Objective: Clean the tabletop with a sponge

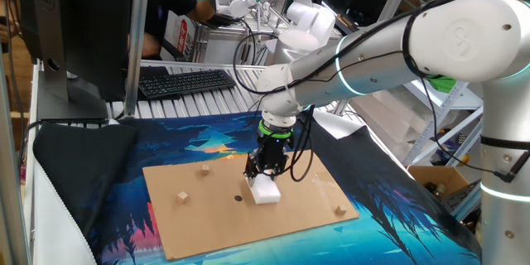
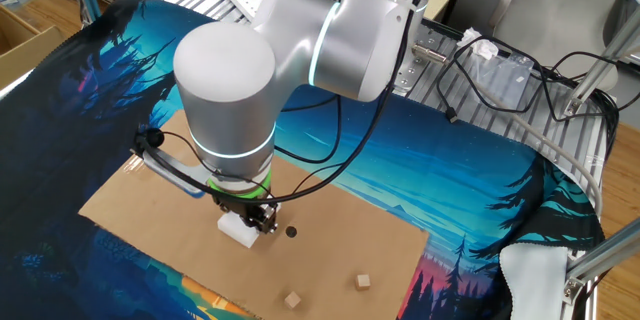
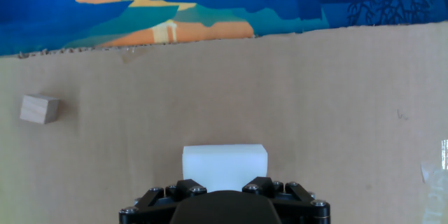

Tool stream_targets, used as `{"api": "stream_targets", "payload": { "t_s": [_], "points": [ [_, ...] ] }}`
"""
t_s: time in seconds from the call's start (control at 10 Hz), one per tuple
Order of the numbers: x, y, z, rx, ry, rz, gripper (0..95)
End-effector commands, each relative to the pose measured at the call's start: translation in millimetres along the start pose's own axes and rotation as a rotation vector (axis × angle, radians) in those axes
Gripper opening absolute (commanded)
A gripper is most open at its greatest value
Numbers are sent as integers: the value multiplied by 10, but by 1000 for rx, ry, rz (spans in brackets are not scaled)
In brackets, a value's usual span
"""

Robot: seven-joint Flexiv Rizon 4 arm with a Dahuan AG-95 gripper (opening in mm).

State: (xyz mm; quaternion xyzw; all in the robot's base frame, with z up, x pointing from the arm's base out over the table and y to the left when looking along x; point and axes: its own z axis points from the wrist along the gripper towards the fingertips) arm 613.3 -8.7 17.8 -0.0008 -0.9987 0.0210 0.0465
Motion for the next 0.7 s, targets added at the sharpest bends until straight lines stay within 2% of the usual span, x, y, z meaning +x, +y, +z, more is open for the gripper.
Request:
{"api": "stream_targets", "payload": {
  "t_s": [0.1,0.3,0.4,0.7],
  "points": [
    [4,-2,-3,-2,5,-7,570],
    [3,-2,-3,2,10,-2,570],
    [3,-2,-3,14,15,-2,570],
    [3,-1,-3,19,17,4,570]
  ]
}}
